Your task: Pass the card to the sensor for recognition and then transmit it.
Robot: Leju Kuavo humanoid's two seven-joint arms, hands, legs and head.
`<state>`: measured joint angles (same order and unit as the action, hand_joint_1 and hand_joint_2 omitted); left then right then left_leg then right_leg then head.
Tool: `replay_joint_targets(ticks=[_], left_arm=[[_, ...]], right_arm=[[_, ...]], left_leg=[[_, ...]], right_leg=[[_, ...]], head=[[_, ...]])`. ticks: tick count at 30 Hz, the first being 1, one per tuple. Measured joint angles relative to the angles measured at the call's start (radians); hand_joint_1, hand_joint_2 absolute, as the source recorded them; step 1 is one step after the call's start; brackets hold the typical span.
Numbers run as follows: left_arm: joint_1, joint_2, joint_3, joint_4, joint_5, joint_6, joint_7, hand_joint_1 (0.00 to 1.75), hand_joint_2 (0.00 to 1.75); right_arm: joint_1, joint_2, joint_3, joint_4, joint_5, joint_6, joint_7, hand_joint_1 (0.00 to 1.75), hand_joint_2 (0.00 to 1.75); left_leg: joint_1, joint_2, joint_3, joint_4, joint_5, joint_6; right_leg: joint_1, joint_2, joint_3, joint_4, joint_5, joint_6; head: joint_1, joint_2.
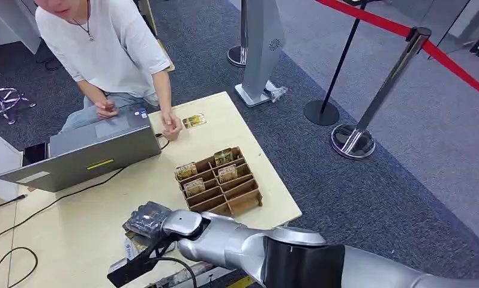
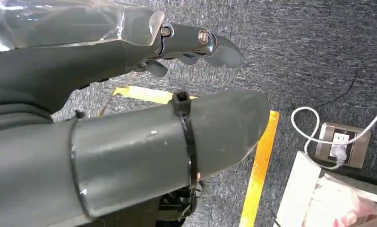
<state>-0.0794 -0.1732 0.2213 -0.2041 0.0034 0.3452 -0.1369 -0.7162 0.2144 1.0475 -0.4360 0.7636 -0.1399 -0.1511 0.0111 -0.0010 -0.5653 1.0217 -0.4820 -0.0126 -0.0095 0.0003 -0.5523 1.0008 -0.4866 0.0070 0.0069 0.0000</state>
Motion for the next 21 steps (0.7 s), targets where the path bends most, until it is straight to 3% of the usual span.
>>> replay_joint_targets(ticks=[21], left_arm=[[-0.005,0.0,-0.002,0.0,0.002,-0.001,-0.001,0.0,0.0]], right_arm=[[0.025,-0.001,0.016,0.015,0.079,-0.085,0.055,1.75,1.75]], left_leg=[[0.0,0.0,0.0,0.0,0.0,-0.001]], right_leg=[[0.0,0.0,0.0,0.0,0.001,-0.001]], head=[[0.0,0.0]])
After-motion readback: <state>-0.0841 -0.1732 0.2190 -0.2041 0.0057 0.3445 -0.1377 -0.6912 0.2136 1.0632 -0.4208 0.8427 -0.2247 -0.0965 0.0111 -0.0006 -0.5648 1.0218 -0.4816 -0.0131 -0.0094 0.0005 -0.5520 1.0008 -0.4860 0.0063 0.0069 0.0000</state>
